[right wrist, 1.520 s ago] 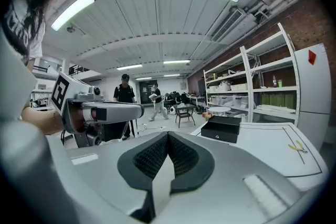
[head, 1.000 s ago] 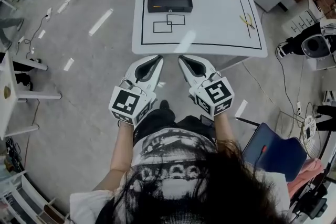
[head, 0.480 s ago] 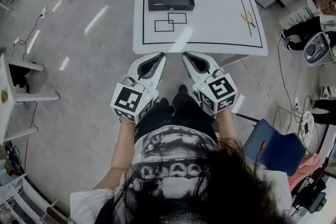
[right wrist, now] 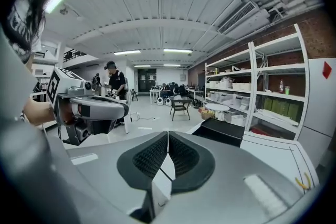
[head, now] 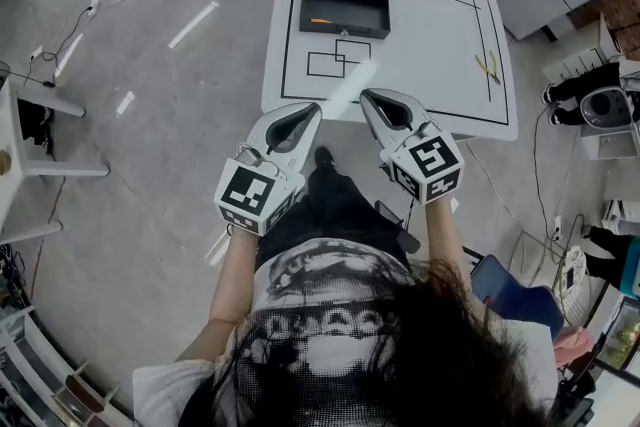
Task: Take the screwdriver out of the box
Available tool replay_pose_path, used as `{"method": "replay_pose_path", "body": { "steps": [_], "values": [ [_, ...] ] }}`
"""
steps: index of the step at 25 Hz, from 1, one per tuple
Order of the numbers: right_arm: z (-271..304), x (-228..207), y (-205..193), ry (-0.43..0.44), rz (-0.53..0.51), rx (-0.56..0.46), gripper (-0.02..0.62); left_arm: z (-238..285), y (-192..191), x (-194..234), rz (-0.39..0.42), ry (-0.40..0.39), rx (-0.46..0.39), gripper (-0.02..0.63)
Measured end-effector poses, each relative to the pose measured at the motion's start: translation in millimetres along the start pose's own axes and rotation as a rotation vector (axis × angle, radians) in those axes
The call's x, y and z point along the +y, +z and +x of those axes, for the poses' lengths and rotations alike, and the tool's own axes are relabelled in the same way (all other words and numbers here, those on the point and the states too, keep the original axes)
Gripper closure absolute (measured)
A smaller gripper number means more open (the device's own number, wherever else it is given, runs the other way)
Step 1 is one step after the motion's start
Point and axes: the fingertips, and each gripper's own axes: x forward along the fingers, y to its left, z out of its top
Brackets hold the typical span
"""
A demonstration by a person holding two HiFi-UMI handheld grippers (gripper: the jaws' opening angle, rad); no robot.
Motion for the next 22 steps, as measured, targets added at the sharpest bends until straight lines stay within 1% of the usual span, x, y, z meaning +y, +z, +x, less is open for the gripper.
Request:
{"method": "replay_pose_path", "body": {
  "steps": [7,13,18,22],
  "values": [
    [60,-70,-3,0.082,-0.064,0.067,0.571,50,1,46,-0.01,0.071,0.029,0.606],
    [112,-125,-7,0.161,-0.122,0.121,0.565,89,2,80,-0.023,0.131,0.05,0.606],
    [159,-157,-13,0.242,-0.156,0.174,0.555,114,3,104,-0.026,0.175,0.067,0.606],
    [196,-176,-24,0.292,-0.193,0.226,0.552,129,5,118,-0.027,0.192,0.079,0.606]
  ]
}}
